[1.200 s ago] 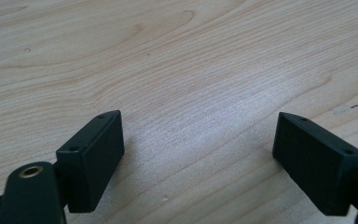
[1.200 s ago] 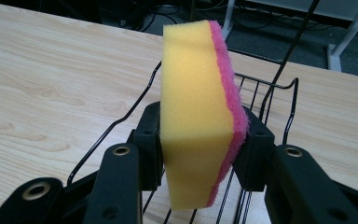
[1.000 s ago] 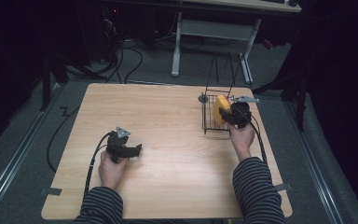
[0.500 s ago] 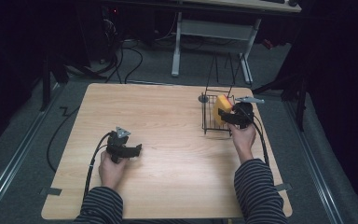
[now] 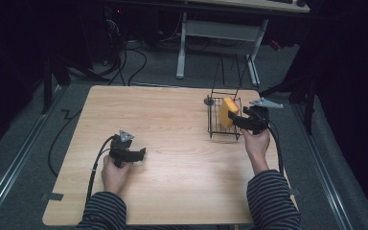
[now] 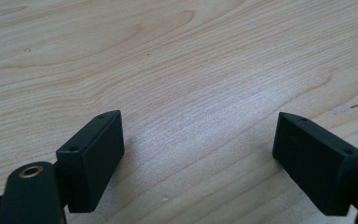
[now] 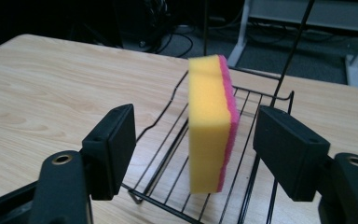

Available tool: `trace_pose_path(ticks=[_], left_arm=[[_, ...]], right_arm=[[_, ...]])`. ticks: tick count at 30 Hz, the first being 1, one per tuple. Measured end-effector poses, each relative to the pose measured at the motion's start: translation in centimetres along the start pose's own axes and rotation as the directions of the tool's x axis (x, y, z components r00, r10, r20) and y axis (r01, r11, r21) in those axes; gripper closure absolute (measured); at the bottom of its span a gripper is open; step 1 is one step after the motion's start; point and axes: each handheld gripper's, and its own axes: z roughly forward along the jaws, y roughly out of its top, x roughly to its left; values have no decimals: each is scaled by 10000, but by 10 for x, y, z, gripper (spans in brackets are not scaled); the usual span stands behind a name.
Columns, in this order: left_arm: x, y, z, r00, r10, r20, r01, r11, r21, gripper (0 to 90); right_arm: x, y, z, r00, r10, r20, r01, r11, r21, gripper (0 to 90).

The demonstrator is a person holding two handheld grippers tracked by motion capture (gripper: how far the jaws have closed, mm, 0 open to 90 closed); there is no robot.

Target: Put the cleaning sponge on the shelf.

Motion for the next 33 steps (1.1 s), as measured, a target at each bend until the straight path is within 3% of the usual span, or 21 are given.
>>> trace_pose_path(ticks=[7, 16, 25, 33], left_arm=[[0, 0, 0, 10000, -14, 7, 14, 10000, 3, 171], [0, 0, 0, 10000, -18, 6, 18, 10000, 1, 172], [0, 0, 0, 10000, -15, 7, 15, 10000, 3, 171], [0, 0, 0, 10000, -17, 7, 17, 10000, 3, 171]], right_arm=[[0, -4, -13, 9999, -48, -133, 47, 10000, -67, 319], [9, -3, -40, 9974, 20, -719, -42, 9995, -304, 328], [18, -11, -58, 9967, -175, -786, 135, 9986, -519, 340], [25, -13, -80, 9937, -299, -1078, 180, 9938, -1094, 350]])
